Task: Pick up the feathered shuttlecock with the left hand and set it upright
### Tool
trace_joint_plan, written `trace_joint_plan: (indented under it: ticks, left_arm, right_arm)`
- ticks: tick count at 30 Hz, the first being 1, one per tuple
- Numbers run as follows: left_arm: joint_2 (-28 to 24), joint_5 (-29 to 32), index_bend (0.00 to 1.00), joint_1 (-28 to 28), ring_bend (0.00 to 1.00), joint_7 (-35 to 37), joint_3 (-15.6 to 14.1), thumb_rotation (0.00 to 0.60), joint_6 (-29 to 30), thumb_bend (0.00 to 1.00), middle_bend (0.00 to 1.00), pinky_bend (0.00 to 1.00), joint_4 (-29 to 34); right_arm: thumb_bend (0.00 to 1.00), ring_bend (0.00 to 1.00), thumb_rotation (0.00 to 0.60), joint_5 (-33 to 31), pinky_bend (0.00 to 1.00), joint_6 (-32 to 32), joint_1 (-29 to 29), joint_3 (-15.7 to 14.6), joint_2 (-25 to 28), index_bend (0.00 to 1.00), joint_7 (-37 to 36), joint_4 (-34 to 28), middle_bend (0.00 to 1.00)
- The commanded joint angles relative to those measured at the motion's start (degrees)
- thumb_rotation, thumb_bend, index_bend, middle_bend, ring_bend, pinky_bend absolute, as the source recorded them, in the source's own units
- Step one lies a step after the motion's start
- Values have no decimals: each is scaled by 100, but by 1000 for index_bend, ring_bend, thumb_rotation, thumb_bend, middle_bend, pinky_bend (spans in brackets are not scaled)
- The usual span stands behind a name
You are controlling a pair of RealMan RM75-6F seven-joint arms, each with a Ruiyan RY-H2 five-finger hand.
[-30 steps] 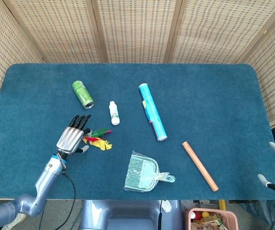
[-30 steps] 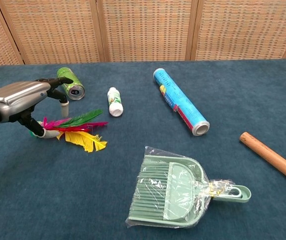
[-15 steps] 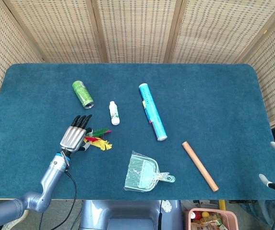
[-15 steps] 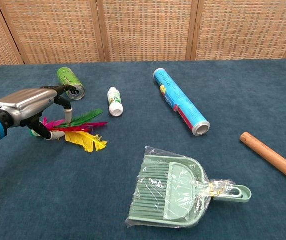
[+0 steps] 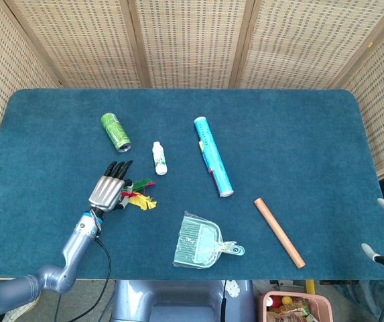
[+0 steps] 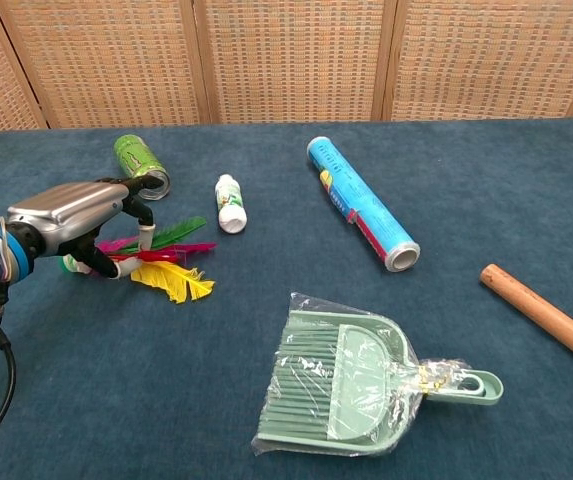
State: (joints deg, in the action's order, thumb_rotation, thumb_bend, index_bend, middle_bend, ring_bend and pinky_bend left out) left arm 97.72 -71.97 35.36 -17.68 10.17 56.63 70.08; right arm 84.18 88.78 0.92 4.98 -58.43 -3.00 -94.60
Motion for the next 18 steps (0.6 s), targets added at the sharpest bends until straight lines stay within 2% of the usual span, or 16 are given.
trace_joint_plan:
  ticks: [1,5,11,18]
  left_arm:
    - [16,46,559,33,0,-60,-4,600,-17,402,0,0,7]
    - [35,134,580,59,0,-135,-9,600,-50,416,0,0,10]
    - [53,206,634,71,0,-202,-20,600,-28,499,0,0,1]
    - [-46,230,670,44,0,-120,-29,600,52,503,0,0,115]
  right_arm:
    - [0,0,600,3,0,4,0,-2,0,0,8,0,0]
    - [0,0,600,2,0,4,0,-4,2,0,6,0,0]
    - [0,0,600,6,0,11,1,-4,8,0,-9,5,0]
    - [0,0,600,17,0,14,-3,-9,7,0,-9,4,0]
